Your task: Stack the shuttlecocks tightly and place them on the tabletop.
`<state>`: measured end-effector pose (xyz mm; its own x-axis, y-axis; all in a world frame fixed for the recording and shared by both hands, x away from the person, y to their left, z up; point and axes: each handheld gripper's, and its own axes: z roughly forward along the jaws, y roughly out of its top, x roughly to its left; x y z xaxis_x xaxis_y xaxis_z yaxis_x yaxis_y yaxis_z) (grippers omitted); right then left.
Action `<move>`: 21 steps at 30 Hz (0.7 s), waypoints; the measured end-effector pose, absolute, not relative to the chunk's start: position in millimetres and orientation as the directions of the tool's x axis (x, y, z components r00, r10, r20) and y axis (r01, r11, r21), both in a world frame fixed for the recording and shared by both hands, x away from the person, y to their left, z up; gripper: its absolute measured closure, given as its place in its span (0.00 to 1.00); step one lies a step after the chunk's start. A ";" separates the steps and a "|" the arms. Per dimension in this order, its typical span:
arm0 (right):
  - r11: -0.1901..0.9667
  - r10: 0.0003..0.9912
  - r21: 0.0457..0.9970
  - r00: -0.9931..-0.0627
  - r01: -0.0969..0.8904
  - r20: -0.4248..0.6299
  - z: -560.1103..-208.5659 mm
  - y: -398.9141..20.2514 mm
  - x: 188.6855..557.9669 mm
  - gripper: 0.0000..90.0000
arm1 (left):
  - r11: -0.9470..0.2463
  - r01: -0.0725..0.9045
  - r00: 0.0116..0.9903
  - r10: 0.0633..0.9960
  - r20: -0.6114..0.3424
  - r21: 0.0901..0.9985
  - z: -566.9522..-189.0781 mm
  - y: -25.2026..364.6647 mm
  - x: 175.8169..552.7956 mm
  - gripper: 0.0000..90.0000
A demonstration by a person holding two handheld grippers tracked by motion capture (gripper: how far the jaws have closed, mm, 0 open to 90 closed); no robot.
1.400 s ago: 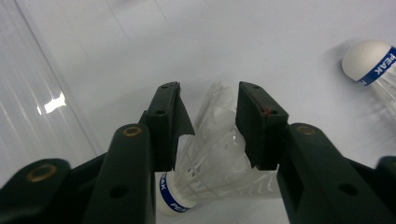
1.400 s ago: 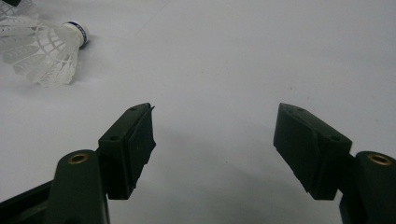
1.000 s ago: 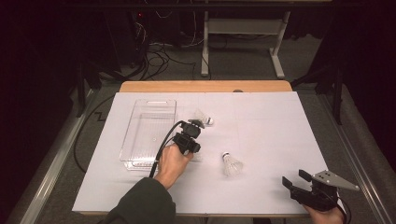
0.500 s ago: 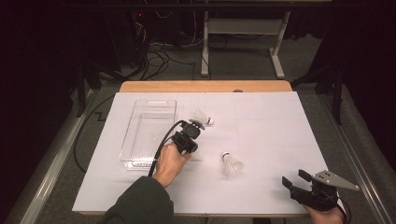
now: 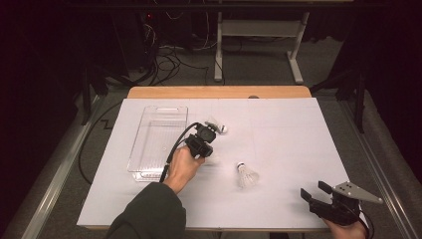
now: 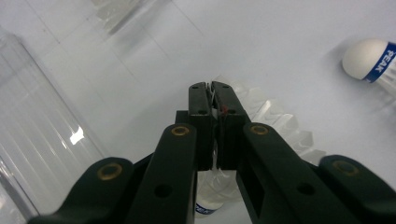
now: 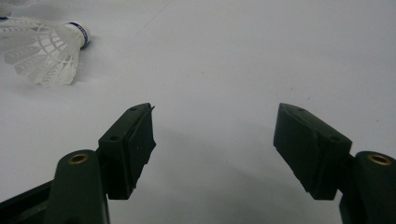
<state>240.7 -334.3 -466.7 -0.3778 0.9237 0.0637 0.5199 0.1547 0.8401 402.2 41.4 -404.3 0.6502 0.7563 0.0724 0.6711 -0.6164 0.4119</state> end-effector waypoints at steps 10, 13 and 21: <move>0.156 0.925 0.837 -0.376 0.525 0.064 -466.8 -333.1 241.1 0.33 | -0.617 0.658 0.662 0.747 0.058 0.431 -402.2 43.9 412.3 0.98; 0.157 0.925 0.836 -0.375 0.527 0.063 -467.0 -332.9 241.4 0.33 | -0.637 0.640 0.667 0.739 0.102 0.429 -399.4 40.9 413.6 0.97; 0.155 0.924 0.837 -0.377 0.525 0.065 -467.0 -333.3 241.2 0.33 | -0.663 0.609 0.693 0.712 0.115 0.434 -397.3 31.3 420.5 0.98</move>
